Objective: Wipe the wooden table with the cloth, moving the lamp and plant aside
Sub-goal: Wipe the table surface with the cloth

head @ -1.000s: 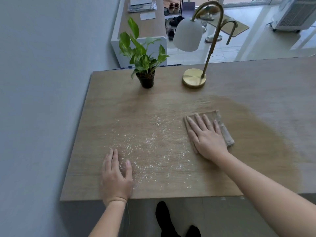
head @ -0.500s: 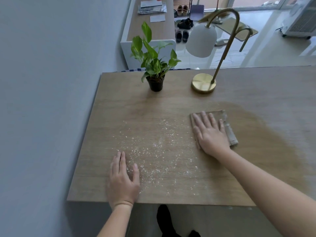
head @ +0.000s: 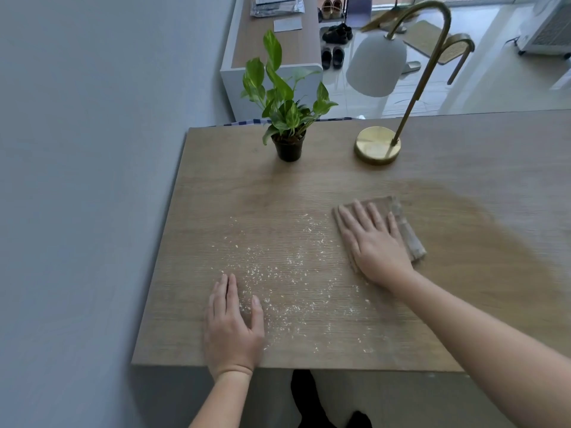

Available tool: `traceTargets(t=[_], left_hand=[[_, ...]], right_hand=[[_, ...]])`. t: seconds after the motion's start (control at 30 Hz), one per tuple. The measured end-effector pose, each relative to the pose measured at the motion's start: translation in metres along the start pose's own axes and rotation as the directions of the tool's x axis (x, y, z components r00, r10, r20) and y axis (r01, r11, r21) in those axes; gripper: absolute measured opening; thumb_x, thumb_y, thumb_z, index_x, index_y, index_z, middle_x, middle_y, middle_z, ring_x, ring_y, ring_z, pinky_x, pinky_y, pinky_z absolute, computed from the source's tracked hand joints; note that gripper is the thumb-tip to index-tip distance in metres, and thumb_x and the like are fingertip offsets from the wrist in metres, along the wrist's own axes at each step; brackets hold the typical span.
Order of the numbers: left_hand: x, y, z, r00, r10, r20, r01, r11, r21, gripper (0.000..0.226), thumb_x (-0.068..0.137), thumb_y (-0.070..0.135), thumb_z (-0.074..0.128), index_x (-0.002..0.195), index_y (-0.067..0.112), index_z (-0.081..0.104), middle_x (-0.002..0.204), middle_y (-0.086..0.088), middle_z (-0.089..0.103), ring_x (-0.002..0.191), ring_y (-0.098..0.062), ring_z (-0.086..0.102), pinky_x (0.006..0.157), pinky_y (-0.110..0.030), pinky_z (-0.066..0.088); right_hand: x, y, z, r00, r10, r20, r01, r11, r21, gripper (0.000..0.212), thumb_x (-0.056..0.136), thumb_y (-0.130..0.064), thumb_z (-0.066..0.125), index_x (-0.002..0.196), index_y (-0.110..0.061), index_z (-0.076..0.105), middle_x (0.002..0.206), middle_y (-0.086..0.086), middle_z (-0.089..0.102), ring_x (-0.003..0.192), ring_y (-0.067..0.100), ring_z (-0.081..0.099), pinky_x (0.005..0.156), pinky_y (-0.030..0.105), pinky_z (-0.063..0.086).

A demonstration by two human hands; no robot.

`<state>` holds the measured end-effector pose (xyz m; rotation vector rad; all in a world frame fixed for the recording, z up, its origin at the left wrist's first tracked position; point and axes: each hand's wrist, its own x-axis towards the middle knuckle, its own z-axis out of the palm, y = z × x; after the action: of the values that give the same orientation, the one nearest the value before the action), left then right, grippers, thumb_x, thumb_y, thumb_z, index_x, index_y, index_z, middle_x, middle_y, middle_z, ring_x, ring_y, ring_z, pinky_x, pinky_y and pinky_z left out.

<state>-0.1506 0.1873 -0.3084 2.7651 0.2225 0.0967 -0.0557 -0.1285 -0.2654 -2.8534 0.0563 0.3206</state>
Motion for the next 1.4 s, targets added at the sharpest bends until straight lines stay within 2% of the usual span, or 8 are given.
traceTargets(t=[0.13,0.33,0.6,0.87,1.0,1.2,1.3,1.4], left_hand=[[0.002,0.001,0.0,1.0,0.003,-0.007,-0.003,1.0,0.001,0.072,0.104,0.056,0.038,0.162,0.015,0.046,0.169,-0.002,0.042,0.158,-0.021,0.033,0.124,-0.049,0.039],[0.002,0.001,0.0,1.0,0.005,-0.003,-0.005,1.0,0.013,0.072,0.104,0.056,0.039,0.162,0.015,0.044,0.17,-0.001,0.04,0.158,-0.02,0.032,0.127,-0.047,0.035],[0.002,-0.001,0.0,1.0,-0.005,-0.003,0.005,1.0,0.005,0.072,0.103,0.056,0.039,0.163,0.017,0.044,0.17,0.0,0.039,0.159,-0.021,0.031,0.128,-0.046,0.033],[0.002,0.001,-0.002,1.0,-0.008,-0.005,0.008,1.0,-0.007,0.073,0.103,0.057,0.039,0.163,0.016,0.043,0.17,-0.001,0.04,0.159,-0.021,0.031,0.127,-0.048,0.034],[0.002,0.002,-0.002,1.0,-0.004,-0.011,0.004,1.0,-0.007,0.074,0.102,0.056,0.038,0.162,0.014,0.045,0.169,-0.004,0.042,0.158,-0.023,0.032,0.127,-0.051,0.034],[0.0,0.007,-0.006,1.0,-0.009,-0.007,0.009,1.0,-0.006,0.075,0.102,0.058,0.036,0.162,0.015,0.045,0.169,-0.004,0.041,0.157,-0.023,0.033,0.126,-0.051,0.035],[0.0,0.007,-0.006,1.0,-0.008,-0.012,0.008,1.0,-0.006,0.075,0.102,0.058,0.037,0.162,0.014,0.045,0.168,-0.004,0.042,0.157,-0.024,0.033,0.126,-0.051,0.035],[0.0,0.006,-0.006,1.0,-0.006,-0.015,0.006,1.0,-0.003,0.075,0.102,0.058,0.037,0.162,0.015,0.045,0.168,-0.004,0.042,0.157,-0.025,0.033,0.126,-0.052,0.035]], right_hand=[[-0.047,0.048,-0.007,0.998,-0.051,0.024,0.052,0.997,-0.063,0.051,0.112,-0.054,0.006,0.158,-0.062,-0.013,0.172,-0.023,-0.011,0.162,0.012,-0.009,0.131,0.049,-0.001],[0.043,0.059,-0.025,0.905,0.422,-0.046,-0.417,0.905,0.087,0.058,0.11,-0.055,0.007,0.167,-0.046,-0.004,0.176,-0.011,-0.014,0.163,0.02,-0.012,0.129,0.055,-0.008],[-0.046,0.025,0.004,0.981,-0.19,0.033,0.192,0.979,-0.063,0.053,0.11,-0.063,0.01,0.161,-0.061,-0.005,0.172,-0.024,-0.007,0.161,0.007,-0.009,0.132,0.045,-0.003],[0.01,0.089,-0.026,0.941,0.333,-0.054,-0.331,0.943,0.035,0.057,0.107,-0.063,0.005,0.163,-0.057,-0.002,0.176,-0.016,-0.007,0.163,0.014,-0.007,0.13,0.051,-0.006],[0.01,0.028,-0.004,0.989,0.143,-0.023,-0.143,0.99,0.006,0.057,0.109,-0.06,0.007,0.164,-0.053,-0.004,0.175,-0.016,-0.01,0.163,0.014,-0.01,0.131,0.049,-0.008],[-0.144,0.035,0.027,0.984,-0.171,0.051,0.175,0.982,-0.077,0.054,0.112,-0.06,0.015,0.162,-0.058,-0.003,0.174,-0.022,-0.003,0.162,0.008,-0.01,0.132,0.047,0.0],[-0.149,0.085,0.007,0.992,-0.111,0.065,0.117,0.989,-0.095,0.052,0.109,-0.063,0.007,0.159,-0.063,-0.006,0.174,-0.023,-0.003,0.161,0.006,-0.01,0.132,0.044,-0.001],[-0.099,0.091,-0.007,0.989,0.144,-0.012,-0.145,0.989,-0.024,0.052,0.109,-0.063,0.004,0.158,-0.063,-0.01,0.175,-0.02,-0.006,0.163,0.011,-0.008,0.131,0.047,-0.003]])
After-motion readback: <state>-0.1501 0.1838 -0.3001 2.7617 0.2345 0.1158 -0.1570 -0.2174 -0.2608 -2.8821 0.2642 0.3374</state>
